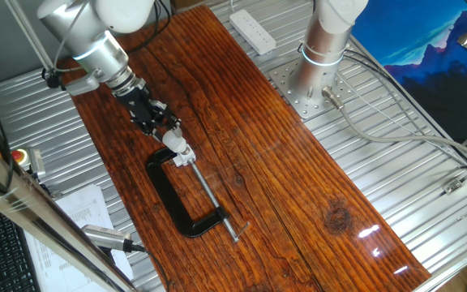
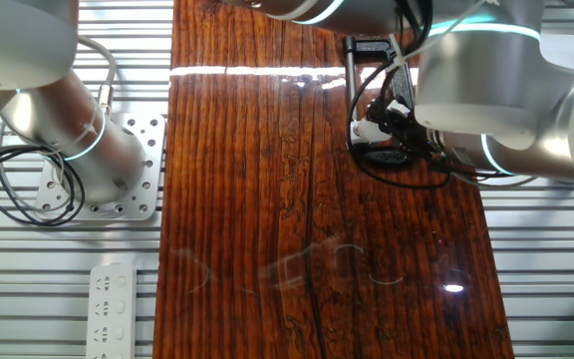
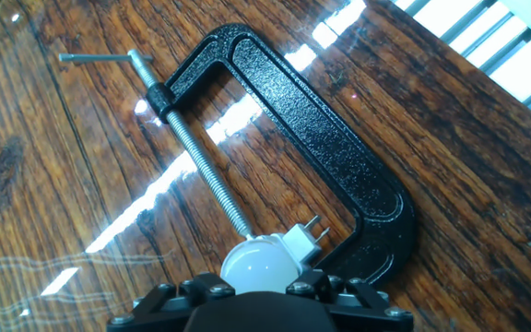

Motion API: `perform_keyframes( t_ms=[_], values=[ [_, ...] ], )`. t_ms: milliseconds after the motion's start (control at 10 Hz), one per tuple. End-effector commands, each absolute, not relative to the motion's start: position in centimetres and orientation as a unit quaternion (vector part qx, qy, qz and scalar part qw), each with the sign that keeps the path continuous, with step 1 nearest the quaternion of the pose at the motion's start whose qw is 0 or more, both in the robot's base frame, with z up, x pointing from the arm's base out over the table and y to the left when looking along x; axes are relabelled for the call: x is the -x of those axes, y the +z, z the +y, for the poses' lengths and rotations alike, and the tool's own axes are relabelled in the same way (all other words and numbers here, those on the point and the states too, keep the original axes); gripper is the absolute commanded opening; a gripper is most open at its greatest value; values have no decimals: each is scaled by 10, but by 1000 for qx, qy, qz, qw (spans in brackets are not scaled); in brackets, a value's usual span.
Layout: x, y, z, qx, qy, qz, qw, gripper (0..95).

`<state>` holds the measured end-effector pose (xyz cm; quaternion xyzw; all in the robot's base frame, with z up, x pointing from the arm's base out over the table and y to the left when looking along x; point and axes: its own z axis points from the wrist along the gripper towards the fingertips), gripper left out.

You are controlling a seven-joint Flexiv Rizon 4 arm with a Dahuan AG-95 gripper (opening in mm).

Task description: Install the light bulb by rotating it

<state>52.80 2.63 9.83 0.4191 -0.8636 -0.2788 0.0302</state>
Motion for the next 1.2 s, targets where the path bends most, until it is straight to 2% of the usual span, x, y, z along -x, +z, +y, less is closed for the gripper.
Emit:
perform_keyframes(
  t_ms=[100,1200],
  values=[
    [-528,98,27,-417,-279,-864,32,570],
    [-528,95,31,-409,-278,-869,33,570]
  ],
)
